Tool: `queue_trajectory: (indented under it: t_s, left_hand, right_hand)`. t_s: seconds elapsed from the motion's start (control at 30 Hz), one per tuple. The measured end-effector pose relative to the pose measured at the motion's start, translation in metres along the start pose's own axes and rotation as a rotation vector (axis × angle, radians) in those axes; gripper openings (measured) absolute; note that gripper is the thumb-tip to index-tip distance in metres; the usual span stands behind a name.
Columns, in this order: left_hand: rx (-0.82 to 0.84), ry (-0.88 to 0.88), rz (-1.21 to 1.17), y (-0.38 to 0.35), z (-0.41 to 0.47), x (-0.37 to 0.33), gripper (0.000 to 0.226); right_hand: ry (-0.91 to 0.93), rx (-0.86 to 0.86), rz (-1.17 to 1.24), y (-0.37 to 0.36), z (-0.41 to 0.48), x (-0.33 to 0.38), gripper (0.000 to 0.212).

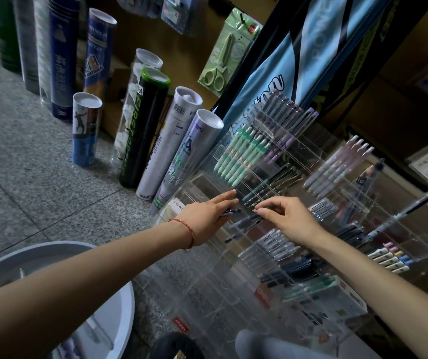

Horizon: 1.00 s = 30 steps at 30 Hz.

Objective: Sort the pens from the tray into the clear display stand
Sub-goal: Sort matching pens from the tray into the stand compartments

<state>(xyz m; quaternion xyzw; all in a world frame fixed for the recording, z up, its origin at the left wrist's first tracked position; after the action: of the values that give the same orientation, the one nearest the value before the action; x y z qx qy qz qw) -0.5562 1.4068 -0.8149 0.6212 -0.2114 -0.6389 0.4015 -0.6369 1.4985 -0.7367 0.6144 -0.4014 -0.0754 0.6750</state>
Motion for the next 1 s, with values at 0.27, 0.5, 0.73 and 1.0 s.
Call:
queue_trajectory:
  t_s: [0.27,0.5,0.73,1.0]
  left_hand:
    - [-0.012,0.003,0.030,-0.001,-0.001,0.001,0.046]
    - [-0.003,-0.008,0.064,0.000,-0.002,-0.002,0.046]
    - [0.001,-0.001,0.073,-0.001,-0.003,-0.002,0.047]
    - [0.008,-0.008,0.082,0.000,-0.002,-0.004,0.048]
  right_hand:
    - [0.036,-0.079,-0.302,-0.003,0.006,0.017,0.020]
    - [-0.052,0.041,-0.012,-0.003,0.002,-0.001,0.018]
    - [0.007,0.032,-0.323,-0.015,0.008,0.004,0.023]
    - [-0.037,0.104,-0.358,-0.031,0.012,0.000,0.031]
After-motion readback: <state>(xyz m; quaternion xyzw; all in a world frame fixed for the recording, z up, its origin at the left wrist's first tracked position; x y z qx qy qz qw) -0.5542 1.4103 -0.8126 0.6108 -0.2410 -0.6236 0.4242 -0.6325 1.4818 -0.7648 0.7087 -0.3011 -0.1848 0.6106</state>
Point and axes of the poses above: each hand's wrist, its own z-axis towards the middle knuckle, its own y-axis out of the back of the hand, x = y × z, the point moved 9 cm from there along z, towards the middle knuckle, and after that the axes turned 1 degree about -z, right-handed, at the moved point
